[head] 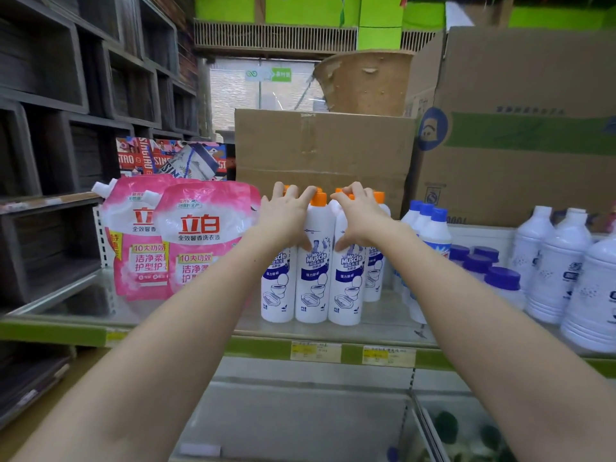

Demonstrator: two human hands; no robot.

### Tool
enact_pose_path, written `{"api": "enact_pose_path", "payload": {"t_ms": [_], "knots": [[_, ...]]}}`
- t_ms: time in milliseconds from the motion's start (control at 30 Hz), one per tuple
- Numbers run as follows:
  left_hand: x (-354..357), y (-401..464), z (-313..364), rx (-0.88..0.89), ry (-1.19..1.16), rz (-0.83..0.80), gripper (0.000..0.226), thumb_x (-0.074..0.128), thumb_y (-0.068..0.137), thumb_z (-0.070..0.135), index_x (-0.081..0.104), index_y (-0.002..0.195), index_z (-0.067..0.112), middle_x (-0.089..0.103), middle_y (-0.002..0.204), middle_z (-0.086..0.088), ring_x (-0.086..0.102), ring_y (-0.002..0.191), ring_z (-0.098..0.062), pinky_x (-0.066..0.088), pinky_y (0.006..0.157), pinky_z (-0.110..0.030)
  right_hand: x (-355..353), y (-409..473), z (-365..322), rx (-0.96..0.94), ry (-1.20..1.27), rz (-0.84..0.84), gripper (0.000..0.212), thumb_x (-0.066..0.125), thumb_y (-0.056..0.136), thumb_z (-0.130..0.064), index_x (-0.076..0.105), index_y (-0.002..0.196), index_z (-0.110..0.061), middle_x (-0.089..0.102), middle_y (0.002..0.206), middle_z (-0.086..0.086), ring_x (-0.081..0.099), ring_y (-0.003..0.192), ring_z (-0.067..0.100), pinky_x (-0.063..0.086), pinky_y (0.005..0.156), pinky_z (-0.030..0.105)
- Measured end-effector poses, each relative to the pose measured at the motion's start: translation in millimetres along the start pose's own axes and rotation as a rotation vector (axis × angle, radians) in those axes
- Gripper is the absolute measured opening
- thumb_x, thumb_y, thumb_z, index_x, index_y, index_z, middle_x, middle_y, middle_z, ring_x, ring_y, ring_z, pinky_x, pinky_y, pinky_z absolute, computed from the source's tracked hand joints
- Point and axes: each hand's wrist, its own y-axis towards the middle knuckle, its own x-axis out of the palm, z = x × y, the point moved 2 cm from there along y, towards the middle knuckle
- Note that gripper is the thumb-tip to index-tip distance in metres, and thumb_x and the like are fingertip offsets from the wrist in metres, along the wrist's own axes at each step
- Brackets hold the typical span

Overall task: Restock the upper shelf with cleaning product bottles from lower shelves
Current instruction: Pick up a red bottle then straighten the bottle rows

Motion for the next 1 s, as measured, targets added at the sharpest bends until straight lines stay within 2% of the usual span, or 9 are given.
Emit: {"api": "enact_pose_path", "payload": {"t_ms": [200,333,433,600,700,767,833,900,1000], "knots": [[1.8,-1.0,-0.4,-0.019,-0.001,0.012,0.113,0.09,0.057,0.055,0.024,0.146,0.032,0.045,0.138,-0.001,0.028,0.135,-0.028,0.042,0.097,-0.048,2.9,0.1,3.0,-0.011,0.055,0.015,0.103,0.093,0.066,-0.035,0.034,0.15,-0.024,0.023,0.153,0.001,0.024,0.139,0.026,0.044,0.089,0.033],[2.7,-0.8,2.8,-0.031,0.012,0.019,0.112,0.09,0.058,0.054,0.025,0.146,0.03,0.044,0.137,-0.003,0.029,0.135,-0.029,0.042,0.099,-0.049,2.3,-5.4,1.8,-0.024,0.034,0.016,0.102,0.092,0.067,-0.037,0.035,0.149,-0.024,0.022,0.155,0.001,0.021,0.142,0.026,0.042,0.101,0.039],[3.9,-2.0,2.7,-0.023,0.018,0.032,0.115,0.088,0.057,0.057,0.023,0.148,0.03,0.044,0.139,-0.002,0.029,0.135,-0.029,0.039,0.103,-0.05,0.4,-8.6,0.5,-0.032,0.02,-0.015,0.102,0.092,0.067,-0.04,0.035,0.149,-0.024,0.019,0.156,0.001,0.018,0.144,0.026,0.04,0.105,0.041],[0.4,-7.1,0.9,0.02,0.076,0.053,0.125,0.084,0.06,0.063,0.01,0.156,0.033,0.041,0.145,-0.005,0.028,0.14,-0.031,0.012,0.121,-0.052,-18.2,-0.5,2.8,-0.015,0.011,-0.151,0.105,0.092,0.063,-0.045,0.033,0.149,-0.029,0.022,0.155,0.0,0.024,0.144,0.026,0.039,0.11,0.052],[1.0,-10.2,3.4,0.012,0.124,0.061,0.127,0.084,0.059,0.064,0.006,0.155,0.037,0.042,0.143,-0.006,0.028,0.14,-0.031,0.0,0.12,-0.059,-21.7,4.5,4.1,0.019,-0.029,-0.184,0.127,0.096,0.054,-0.045,0.022,0.155,-0.026,0.02,0.156,0.0,0.024,0.144,0.025,0.043,0.107,0.055],[2.3,-12.2,6.8,-0.005,0.106,0.066,0.126,0.087,0.056,0.06,0.01,0.153,0.036,0.043,0.141,-0.005,0.026,0.14,-0.032,0.005,0.119,-0.064,-14.3,3.8,2.7,0.043,-0.043,-0.169,0.135,0.098,0.05,-0.043,0.017,0.156,-0.024,0.015,0.158,0.0,0.025,0.146,0.026,0.046,0.104,0.055],[3.2,-13.6,7.1,-0.014,0.067,0.055,0.124,0.089,0.056,0.056,0.012,0.152,0.036,0.042,0.141,-0.004,0.024,0.139,-0.032,0.013,0.116,-0.067,-6.9,2.5,1.7,0.051,-0.034,-0.131,0.129,0.099,0.053,-0.036,0.02,0.154,-0.019,0.018,0.156,0.002,0.032,0.142,0.027,0.051,0.095,0.047],[2.6,-14.5,6.0,-0.015,0.054,0.056,0.123,0.089,0.057,0.056,0.012,0.15,0.036,0.041,0.141,-0.002,0.023,0.139,-0.033,0.019,0.113,-0.068,-5.6,1.4,1.9,0.036,-0.041,-0.109,0.12,0.098,0.057,-0.032,0.025,0.151,-0.014,0.025,0.151,0.004,0.036,0.138,0.026,0.05,0.087,0.038],[2.7,-15.3,8.3,-0.013,0.046,0.058,0.122,0.09,0.057,0.054,0.013,0.15,0.033,0.041,0.142,-0.003,0.023,0.14,-0.034,0.021,0.112,-0.068,-7.2,-0.9,4.5,0.023,-0.047,-0.081,0.115,0.098,0.059,-0.032,0.029,0.149,-0.011,0.03,0.147,0.005,0.038,0.136,0.025,0.046,0.09,0.034]]}}
